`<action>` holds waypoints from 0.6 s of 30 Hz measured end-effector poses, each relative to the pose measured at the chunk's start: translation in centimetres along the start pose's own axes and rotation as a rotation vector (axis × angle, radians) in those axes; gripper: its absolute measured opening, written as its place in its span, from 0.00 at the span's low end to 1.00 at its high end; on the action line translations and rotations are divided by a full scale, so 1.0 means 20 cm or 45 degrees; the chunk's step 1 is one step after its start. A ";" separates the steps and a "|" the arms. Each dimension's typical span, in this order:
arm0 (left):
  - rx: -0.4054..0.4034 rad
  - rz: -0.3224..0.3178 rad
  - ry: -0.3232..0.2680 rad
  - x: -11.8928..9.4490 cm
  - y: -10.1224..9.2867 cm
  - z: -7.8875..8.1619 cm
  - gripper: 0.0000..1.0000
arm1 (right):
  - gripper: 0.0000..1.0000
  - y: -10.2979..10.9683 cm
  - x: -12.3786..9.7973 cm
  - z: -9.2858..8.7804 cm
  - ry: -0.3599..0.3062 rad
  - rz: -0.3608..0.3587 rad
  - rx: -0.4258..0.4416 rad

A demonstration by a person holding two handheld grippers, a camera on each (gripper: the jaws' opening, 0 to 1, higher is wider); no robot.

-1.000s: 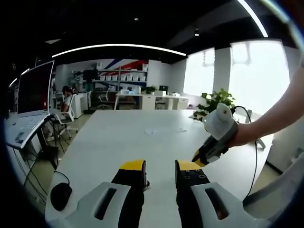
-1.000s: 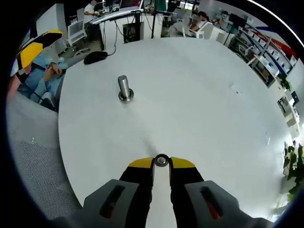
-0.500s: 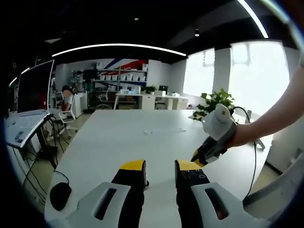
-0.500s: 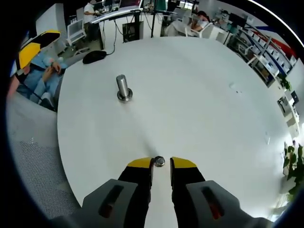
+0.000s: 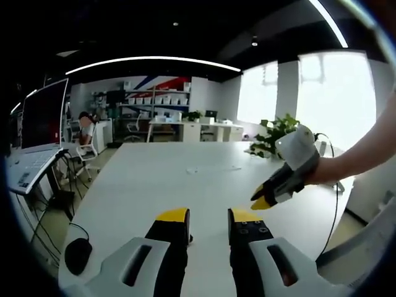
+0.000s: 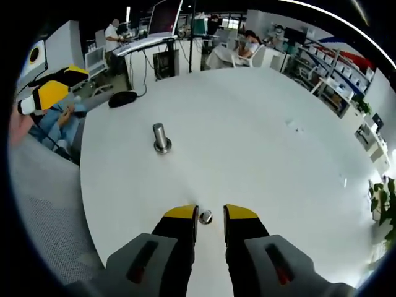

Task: Place the washer onto the threaded stud by aligning its center hole with the stud, sliding it down to the base, and recovering from edge contact or off-axis alignment until the washer reaches the visible bottom stop.

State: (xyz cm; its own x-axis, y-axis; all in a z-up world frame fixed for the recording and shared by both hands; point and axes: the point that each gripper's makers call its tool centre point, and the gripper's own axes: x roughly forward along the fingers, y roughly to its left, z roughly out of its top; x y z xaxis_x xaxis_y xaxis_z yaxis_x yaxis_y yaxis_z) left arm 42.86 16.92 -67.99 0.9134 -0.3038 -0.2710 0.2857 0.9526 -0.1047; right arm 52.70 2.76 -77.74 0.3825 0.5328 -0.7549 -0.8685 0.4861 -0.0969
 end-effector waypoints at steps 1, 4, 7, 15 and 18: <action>0.001 -0.002 0.000 0.00 0.00 0.00 0.23 | 0.19 -0.01 -0.02 0.02 -0.039 -0.018 0.011; 0.016 -0.006 0.008 0.01 -0.01 -0.01 0.23 | 0.20 -0.03 -0.08 0.04 -0.098 -0.050 0.022; 0.032 -0.012 0.010 0.01 -0.02 -0.01 0.23 | 0.21 -0.06 -0.16 0.07 -0.184 -0.105 0.055; 0.006 0.040 -0.056 -0.02 0.04 0.05 0.24 | 0.31 -0.08 -0.35 0.04 -0.351 -0.201 0.179; 0.011 0.059 -0.077 -0.03 0.06 0.06 0.24 | 0.36 -0.09 -0.44 0.09 -0.489 -0.280 0.091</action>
State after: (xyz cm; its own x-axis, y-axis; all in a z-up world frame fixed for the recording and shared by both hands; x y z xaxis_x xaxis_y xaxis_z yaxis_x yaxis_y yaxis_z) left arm 43.01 18.22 -66.75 0.9415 -0.2583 -0.2167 0.2454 0.9657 -0.0849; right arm 51.45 -1.62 -69.80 0.6565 0.6234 -0.4247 -0.7347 0.6560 -0.1729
